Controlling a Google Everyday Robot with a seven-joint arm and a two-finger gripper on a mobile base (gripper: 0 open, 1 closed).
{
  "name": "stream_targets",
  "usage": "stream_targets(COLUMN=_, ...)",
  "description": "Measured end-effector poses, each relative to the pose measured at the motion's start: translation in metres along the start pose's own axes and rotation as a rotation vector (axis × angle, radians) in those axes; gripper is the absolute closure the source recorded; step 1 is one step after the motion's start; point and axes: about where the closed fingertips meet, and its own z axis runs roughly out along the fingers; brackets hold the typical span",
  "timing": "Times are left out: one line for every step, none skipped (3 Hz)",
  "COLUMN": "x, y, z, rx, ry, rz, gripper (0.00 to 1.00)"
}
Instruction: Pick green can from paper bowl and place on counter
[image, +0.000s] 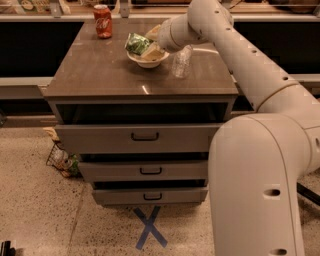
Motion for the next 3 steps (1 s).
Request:
stream_targets(x=-0.012, y=-0.017, z=-0.010, rx=0.046, ry=-0.048, rz=0.023, gripper=1.00)
stream_targets(x=-0.047, y=-0.037, z=-0.033, rx=0.078, ry=-0.105, rz=0.007, gripper=1.00)
stream_targets(x=-0.087, y=-0.026, z=-0.042, rx=0.021, ry=-0.184, rz=0.025, gripper=1.00)
